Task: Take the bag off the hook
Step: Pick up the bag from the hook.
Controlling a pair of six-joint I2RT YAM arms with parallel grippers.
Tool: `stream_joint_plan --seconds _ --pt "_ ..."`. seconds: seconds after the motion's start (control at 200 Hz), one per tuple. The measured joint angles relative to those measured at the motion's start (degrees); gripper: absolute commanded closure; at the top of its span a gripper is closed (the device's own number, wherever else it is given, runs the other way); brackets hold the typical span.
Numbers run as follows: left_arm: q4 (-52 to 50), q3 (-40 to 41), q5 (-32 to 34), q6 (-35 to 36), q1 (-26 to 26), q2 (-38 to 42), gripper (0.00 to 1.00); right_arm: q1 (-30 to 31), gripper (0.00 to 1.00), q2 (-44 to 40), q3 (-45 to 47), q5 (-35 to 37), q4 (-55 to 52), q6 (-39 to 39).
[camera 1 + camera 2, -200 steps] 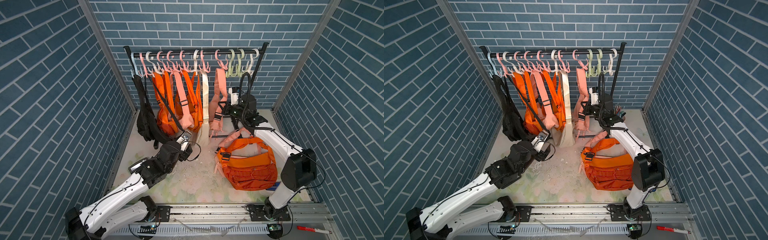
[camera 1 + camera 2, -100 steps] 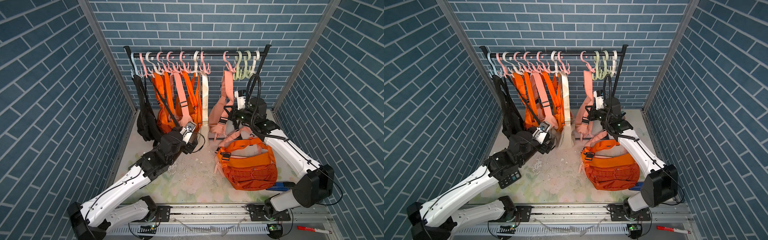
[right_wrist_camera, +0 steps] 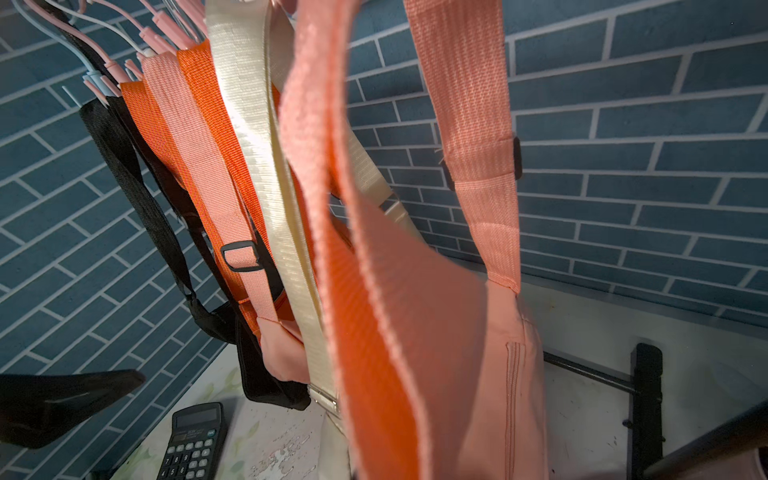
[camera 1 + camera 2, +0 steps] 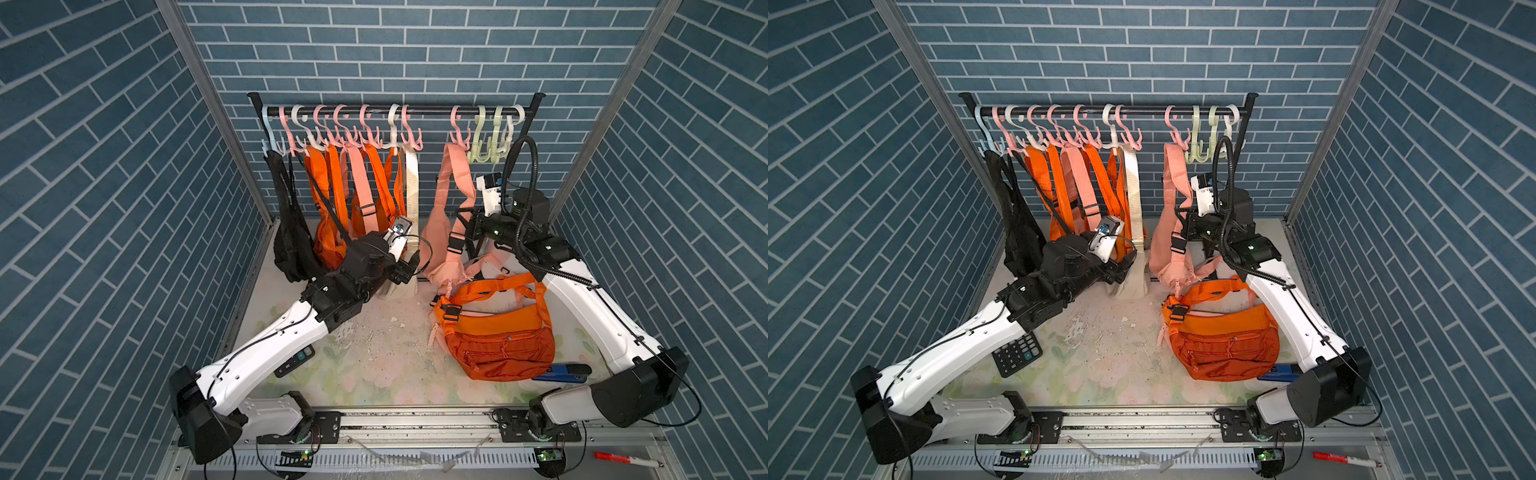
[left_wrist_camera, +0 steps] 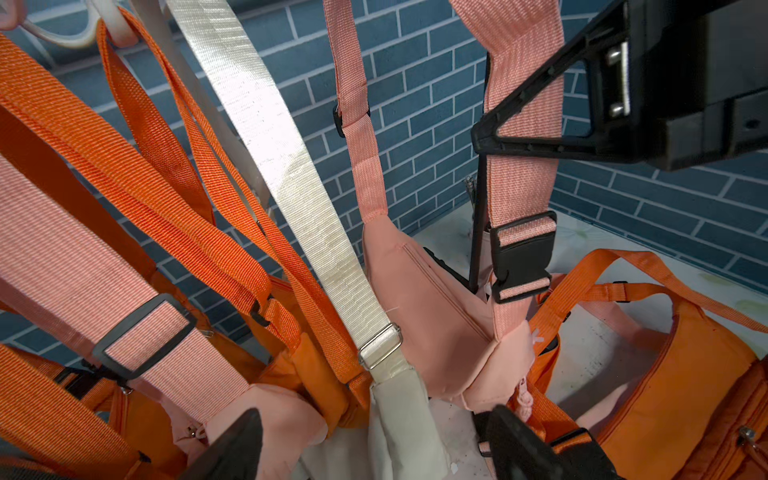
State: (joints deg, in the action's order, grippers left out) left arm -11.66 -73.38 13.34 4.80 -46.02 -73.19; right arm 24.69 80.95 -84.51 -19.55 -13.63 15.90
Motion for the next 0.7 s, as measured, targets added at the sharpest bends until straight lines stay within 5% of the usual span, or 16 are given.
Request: stream_joint_plan --seconds 0.7 --pt "9.6 -19.8 -2.0 0.2 0.9 -21.9 0.14 -2.3 1.00 -3.0 -3.2 -6.1 -11.3 -2.9"
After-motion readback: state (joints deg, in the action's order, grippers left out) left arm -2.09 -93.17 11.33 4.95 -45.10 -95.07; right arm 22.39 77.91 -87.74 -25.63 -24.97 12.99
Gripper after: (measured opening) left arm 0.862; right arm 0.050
